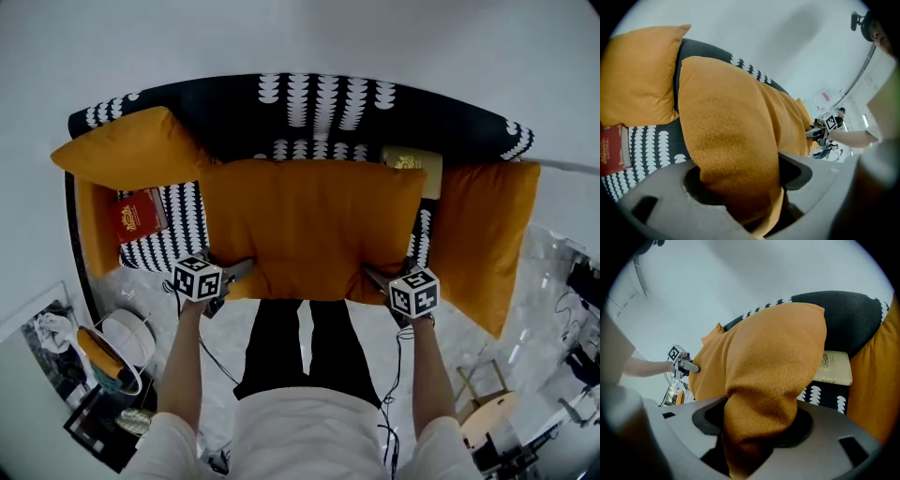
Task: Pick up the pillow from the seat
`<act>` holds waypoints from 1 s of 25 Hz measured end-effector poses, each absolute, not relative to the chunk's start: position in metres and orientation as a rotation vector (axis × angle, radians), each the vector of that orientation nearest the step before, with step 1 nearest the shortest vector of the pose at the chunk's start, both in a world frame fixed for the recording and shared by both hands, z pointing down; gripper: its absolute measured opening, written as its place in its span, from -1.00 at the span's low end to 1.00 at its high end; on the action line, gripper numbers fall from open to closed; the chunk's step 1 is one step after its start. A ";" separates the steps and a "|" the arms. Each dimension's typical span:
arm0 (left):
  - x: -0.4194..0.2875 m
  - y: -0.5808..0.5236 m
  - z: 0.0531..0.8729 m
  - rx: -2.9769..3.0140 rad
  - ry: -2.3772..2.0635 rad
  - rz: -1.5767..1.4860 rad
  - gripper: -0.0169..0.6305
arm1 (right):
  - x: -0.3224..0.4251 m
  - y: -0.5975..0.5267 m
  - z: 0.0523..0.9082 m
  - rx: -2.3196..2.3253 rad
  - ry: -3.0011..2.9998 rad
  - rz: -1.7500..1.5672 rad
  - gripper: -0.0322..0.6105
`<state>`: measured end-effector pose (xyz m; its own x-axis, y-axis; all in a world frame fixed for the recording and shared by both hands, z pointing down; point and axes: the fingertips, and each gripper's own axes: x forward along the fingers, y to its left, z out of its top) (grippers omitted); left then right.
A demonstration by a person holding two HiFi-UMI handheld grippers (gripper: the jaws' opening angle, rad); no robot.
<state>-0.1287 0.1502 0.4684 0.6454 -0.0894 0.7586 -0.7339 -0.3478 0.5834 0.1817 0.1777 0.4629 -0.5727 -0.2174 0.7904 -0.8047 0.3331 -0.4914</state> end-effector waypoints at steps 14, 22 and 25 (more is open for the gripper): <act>-0.119 0.170 0.344 1.975 -0.792 0.773 0.05 | 0.191 0.191 0.350 0.935 -2.135 1.085 -0.09; -0.117 0.183 0.291 2.034 -0.872 0.771 0.06 | 0.192 0.201 0.304 0.945 -2.200 1.026 -0.09; -0.116 0.188 0.275 2.055 -0.881 0.762 0.06 | 0.192 0.206 0.287 0.949 -2.214 1.001 -0.09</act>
